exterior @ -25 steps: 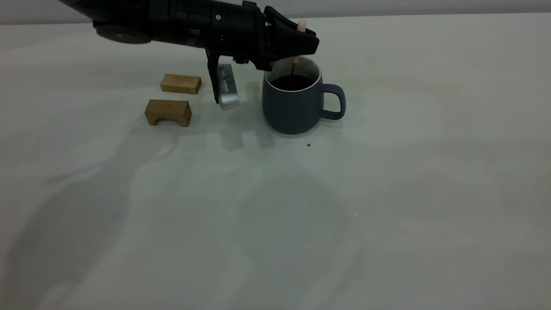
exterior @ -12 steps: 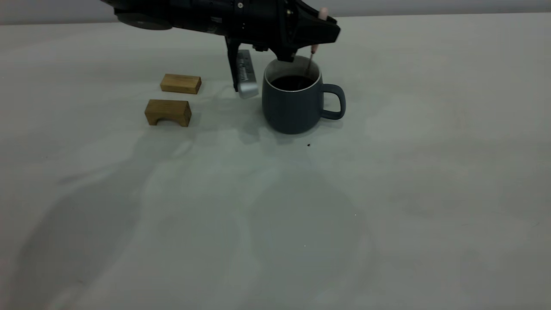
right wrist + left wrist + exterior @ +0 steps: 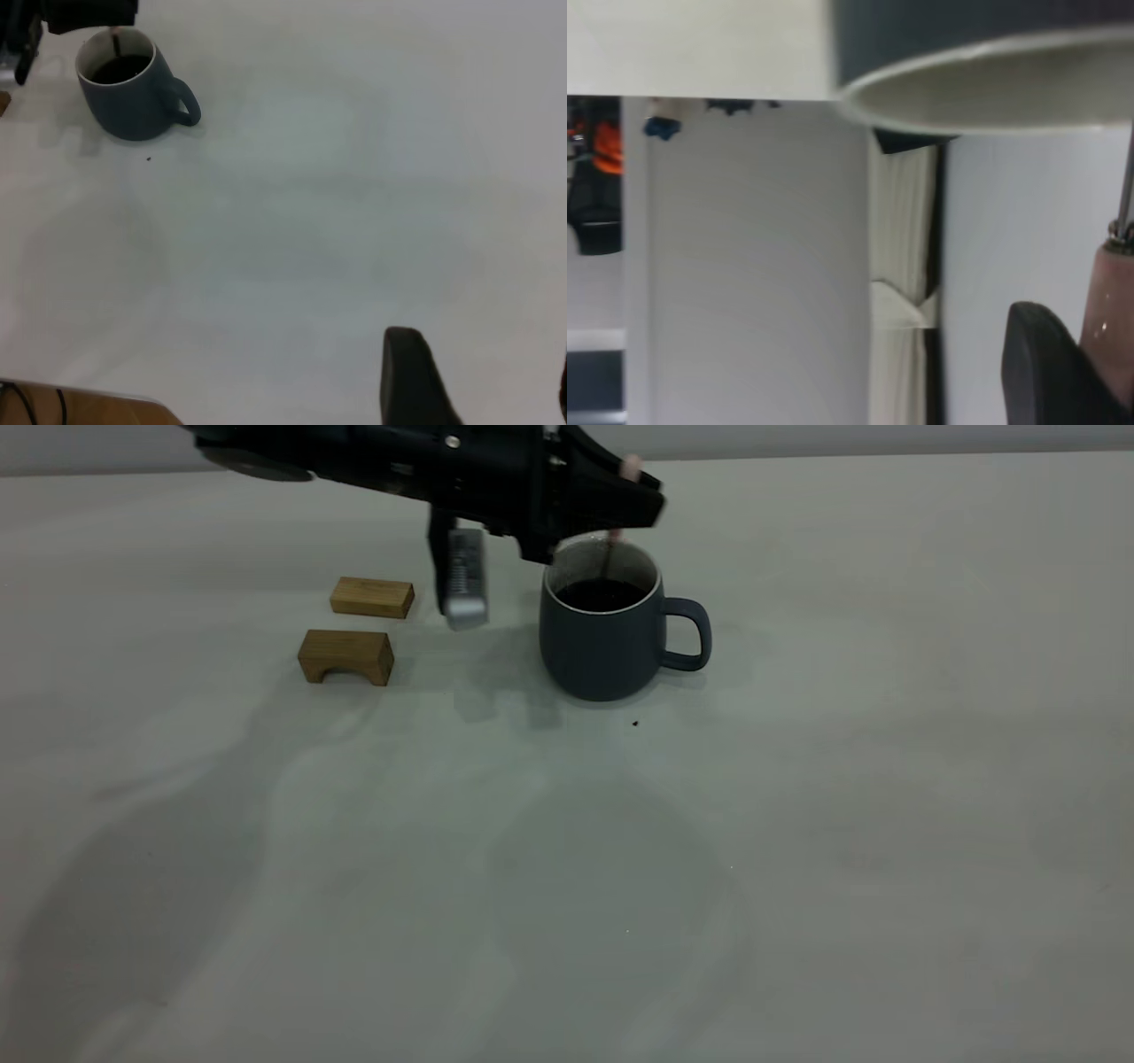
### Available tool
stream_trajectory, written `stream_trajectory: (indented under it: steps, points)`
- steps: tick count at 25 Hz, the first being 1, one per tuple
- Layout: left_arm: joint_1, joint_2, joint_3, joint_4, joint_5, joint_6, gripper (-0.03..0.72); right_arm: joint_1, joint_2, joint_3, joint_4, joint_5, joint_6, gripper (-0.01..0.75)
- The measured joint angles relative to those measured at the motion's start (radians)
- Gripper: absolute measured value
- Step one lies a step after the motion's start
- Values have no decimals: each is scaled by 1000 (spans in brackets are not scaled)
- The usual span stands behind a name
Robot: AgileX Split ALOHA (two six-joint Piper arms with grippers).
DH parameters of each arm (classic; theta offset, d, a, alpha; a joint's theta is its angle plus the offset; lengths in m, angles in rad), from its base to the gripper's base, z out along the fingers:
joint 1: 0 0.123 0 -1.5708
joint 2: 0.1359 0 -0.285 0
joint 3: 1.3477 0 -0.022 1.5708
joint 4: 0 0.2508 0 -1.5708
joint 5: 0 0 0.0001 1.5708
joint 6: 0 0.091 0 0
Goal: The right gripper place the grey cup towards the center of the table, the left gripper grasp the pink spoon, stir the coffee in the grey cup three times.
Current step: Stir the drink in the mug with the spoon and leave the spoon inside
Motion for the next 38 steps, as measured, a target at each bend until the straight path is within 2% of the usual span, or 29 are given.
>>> stream_trajectory:
  steps: [6,14,22,29,38]
  points:
    - [-14,2,-5,-97,-55,4,123,0,0,0,0,0,0,438]
    - [-89,3,-10,-81,-44,5,123,0,0,0,0,0,0,438]
    - [-40,3,-10,66,17,-56,123,0,0,0,0,0,0,438]
    - [18,3,-10,57,-10,-69,122,0,0,0,0,0,0,438]
    - [-27,3,-11,-30,-74,-69,122,0,0,0,0,0,0,438]
